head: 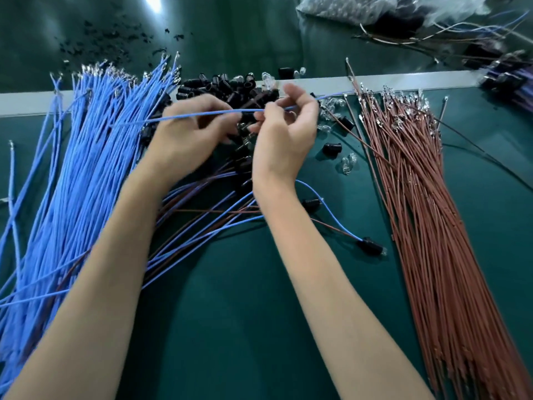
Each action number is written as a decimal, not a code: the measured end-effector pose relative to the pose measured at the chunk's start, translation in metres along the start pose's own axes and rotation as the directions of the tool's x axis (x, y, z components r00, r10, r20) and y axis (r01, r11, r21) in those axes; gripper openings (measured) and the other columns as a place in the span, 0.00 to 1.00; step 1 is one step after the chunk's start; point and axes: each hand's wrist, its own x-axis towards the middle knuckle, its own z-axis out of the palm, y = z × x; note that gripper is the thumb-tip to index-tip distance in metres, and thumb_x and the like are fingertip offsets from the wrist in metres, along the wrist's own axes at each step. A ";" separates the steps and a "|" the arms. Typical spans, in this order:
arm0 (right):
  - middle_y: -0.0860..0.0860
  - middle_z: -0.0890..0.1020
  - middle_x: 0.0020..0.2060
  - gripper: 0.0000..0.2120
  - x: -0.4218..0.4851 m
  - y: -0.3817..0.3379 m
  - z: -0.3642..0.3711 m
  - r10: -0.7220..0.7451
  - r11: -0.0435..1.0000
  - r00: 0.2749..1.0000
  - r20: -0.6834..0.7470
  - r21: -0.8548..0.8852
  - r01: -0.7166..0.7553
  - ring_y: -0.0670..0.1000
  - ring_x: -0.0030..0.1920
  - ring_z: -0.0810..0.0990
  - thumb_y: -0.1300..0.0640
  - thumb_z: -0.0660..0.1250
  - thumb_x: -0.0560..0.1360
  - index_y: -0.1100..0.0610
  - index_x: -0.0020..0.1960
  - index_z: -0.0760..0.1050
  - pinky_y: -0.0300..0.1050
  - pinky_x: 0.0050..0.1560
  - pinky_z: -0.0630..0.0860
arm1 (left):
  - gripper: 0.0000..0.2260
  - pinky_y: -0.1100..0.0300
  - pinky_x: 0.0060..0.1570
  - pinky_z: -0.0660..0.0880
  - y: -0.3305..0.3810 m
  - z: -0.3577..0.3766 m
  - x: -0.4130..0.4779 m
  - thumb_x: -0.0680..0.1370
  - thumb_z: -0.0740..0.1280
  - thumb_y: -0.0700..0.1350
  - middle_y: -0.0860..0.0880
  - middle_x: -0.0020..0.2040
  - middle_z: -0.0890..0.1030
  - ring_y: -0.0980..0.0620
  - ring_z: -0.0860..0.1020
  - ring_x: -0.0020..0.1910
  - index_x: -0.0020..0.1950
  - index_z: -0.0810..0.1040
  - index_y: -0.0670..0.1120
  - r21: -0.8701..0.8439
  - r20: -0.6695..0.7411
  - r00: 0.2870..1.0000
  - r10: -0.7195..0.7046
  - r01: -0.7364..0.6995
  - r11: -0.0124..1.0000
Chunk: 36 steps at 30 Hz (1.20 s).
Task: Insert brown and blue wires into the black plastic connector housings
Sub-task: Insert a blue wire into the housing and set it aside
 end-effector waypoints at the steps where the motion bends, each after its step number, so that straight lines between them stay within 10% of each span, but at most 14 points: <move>1: 0.50 0.73 0.39 0.15 0.007 -0.001 -0.004 0.003 1.000 1.000 -0.024 -0.028 -0.004 0.66 0.45 0.77 0.72 0.59 0.72 0.51 0.45 0.69 0.65 0.49 0.75 | 0.05 0.69 0.39 0.75 -0.001 -0.003 0.002 0.79 0.65 0.42 0.55 0.33 0.81 0.62 0.79 0.31 0.45 0.79 0.44 -0.102 -0.004 0.999 -0.054 0.053 0.993; 5: 0.47 0.74 0.37 0.15 0.024 -0.001 -0.014 -0.021 0.995 0.996 -0.082 -0.102 0.013 0.60 0.40 0.78 0.71 0.57 0.71 0.51 0.41 0.62 0.58 0.49 0.75 | 0.11 0.69 0.36 0.77 0.003 -0.028 0.006 0.82 0.59 0.46 0.56 0.32 0.80 0.59 0.83 0.36 0.42 0.77 0.48 -0.508 0.059 0.973 -0.221 0.220 0.833; 9: 0.45 0.73 0.38 0.17 0.035 -0.003 -0.017 -0.104 0.989 0.992 -0.077 -0.117 0.095 0.35 0.33 0.72 0.73 0.55 0.71 0.51 0.40 0.57 0.30 0.38 0.69 | 0.17 0.62 0.41 0.81 0.005 -0.039 0.001 0.80 0.58 0.50 0.56 0.35 0.79 0.53 0.84 0.45 0.37 0.82 0.51 -0.587 0.233 0.952 -0.201 0.302 0.751; 15: 0.48 0.78 0.42 0.20 0.043 -0.003 -0.017 0.015 0.998 1.000 -0.026 0.063 -0.013 0.47 0.32 0.74 0.72 0.62 0.74 0.51 0.42 0.55 0.43 0.40 0.70 | 0.04 0.61 0.48 0.79 0.008 -0.030 -0.005 0.71 0.67 0.46 0.52 0.37 0.84 0.54 0.83 0.45 0.42 0.80 0.48 -0.303 0.346 0.930 -0.126 0.238 0.923; 20: 0.49 0.82 0.37 0.22 0.038 -0.009 -0.006 0.120 0.913 0.952 0.282 0.345 -0.217 0.43 0.27 0.75 0.72 0.63 0.75 0.51 0.44 0.53 0.34 0.29 0.67 | 0.05 0.61 0.49 0.79 0.020 -0.015 -0.005 0.73 0.64 0.43 0.53 0.36 0.83 0.57 0.82 0.43 0.46 0.75 0.43 -0.476 0.216 0.975 -0.056 0.155 0.866; 31: 0.50 0.78 0.36 0.04 0.036 -0.005 -0.007 0.286 0.958 0.747 0.601 -0.169 -0.230 0.42 0.29 0.70 0.62 0.65 0.77 0.55 0.45 0.76 0.34 0.31 0.66 | 0.04 0.62 0.51 0.77 0.014 -0.010 -0.004 0.77 0.62 0.41 0.53 0.39 0.83 0.56 0.81 0.44 0.46 0.76 0.44 -0.613 0.109 0.994 -0.026 0.088 0.785; 36: 0.52 0.81 0.33 0.07 0.039 -0.006 -0.008 0.234 0.972 0.802 0.549 -0.152 -0.179 0.45 0.25 0.77 0.61 0.57 0.82 0.57 0.45 0.68 0.33 0.25 0.70 | 0.06 0.58 0.50 0.80 0.012 -0.015 -0.003 0.73 0.65 0.44 0.53 0.36 0.83 0.52 0.82 0.47 0.47 0.75 0.44 -0.492 0.084 0.992 -0.096 0.125 0.862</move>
